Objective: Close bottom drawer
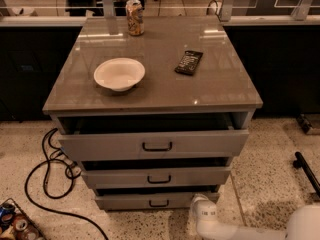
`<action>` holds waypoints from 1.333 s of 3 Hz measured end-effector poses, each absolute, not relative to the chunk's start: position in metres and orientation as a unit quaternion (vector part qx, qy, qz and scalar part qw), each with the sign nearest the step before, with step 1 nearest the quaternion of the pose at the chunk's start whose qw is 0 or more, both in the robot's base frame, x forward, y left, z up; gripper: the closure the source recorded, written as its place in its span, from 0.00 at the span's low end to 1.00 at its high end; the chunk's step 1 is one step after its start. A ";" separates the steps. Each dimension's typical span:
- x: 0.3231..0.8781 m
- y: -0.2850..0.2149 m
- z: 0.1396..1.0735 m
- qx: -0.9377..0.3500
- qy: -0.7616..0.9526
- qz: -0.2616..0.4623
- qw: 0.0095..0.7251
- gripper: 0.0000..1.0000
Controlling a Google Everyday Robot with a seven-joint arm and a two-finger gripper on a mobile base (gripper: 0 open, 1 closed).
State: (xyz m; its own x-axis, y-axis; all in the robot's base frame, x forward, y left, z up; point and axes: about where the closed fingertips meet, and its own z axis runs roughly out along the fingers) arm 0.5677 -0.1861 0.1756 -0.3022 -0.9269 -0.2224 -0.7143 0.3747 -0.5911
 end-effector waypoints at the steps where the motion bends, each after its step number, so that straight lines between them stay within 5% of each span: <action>1: 0.568 -0.186 0.175 -0.524 0.783 -0.195 0.272 0.38; 3: 0.557 -0.187 0.174 -0.523 0.784 -0.194 0.272 0.00; 4: 0.557 -0.187 0.174 -0.523 0.784 -0.194 0.272 0.00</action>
Offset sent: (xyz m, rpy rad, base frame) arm -0.0001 0.0001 -0.0005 0.0005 0.0011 -0.0006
